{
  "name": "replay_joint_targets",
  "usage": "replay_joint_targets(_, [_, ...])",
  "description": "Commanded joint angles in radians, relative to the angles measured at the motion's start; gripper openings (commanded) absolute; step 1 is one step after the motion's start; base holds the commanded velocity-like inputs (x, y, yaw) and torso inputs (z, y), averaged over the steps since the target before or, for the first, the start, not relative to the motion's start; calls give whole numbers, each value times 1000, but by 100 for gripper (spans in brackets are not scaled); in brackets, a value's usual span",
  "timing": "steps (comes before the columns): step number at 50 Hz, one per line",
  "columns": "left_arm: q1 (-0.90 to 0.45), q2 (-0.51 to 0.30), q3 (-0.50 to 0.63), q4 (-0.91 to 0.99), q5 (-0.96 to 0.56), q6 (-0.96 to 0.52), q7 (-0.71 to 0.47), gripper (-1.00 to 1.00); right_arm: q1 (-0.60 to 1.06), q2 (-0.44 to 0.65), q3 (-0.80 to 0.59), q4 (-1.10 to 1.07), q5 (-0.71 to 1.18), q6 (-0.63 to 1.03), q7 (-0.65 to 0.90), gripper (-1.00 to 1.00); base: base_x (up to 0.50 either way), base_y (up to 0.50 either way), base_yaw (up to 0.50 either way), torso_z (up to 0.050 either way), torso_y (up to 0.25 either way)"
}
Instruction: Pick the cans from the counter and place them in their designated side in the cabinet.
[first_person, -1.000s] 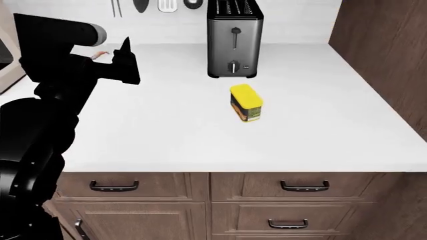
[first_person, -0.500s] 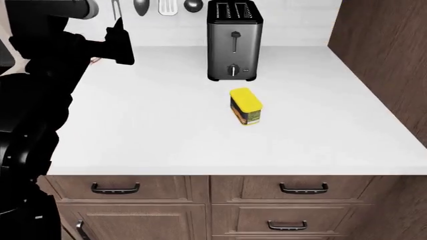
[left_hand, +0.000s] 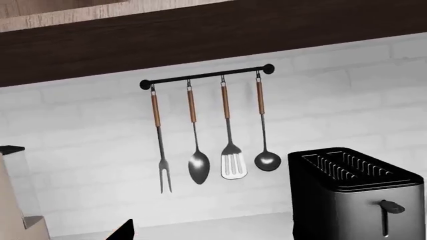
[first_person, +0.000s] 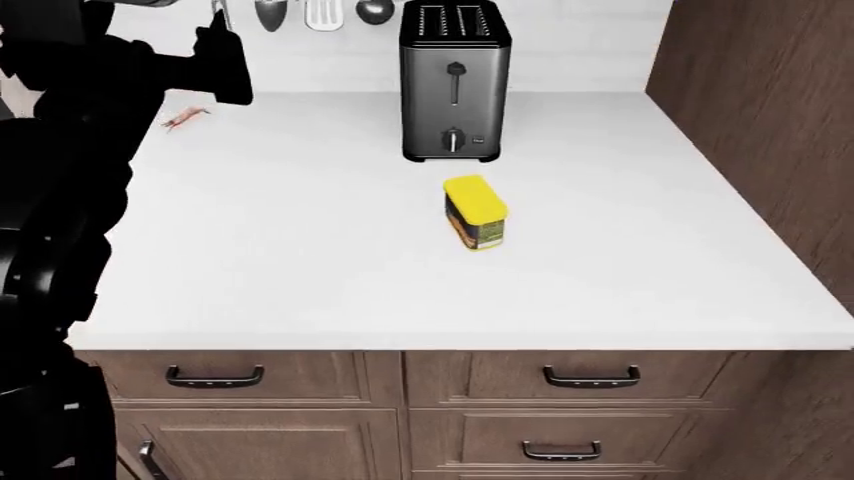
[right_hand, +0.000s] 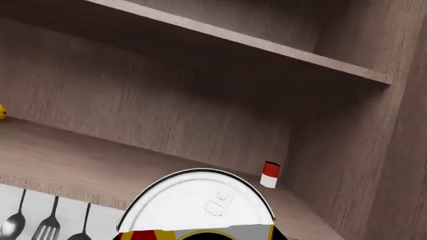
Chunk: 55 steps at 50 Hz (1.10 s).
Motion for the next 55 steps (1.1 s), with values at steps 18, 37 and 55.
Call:
replay_joint_targets(18, [-121, -46, 67, -251, 80, 163, 37, 100, 11, -14, -3, -8, 14, -42, 24, -100, 0, -139, 0, 0, 0])
replay_joint_targets(37, [-410, -156, 166, -435, 94, 27, 223, 100, 11, -22, -3, -45, -20, -42, 19, -100, 44, 0, 0, 0, 1])
replay_joint_targets(55, [-447, -152, 185, -481, 110, 52, 223, 100, 11, -22, -3, -45, -20, -42, 19, -100, 398, 0, 0, 0, 1])
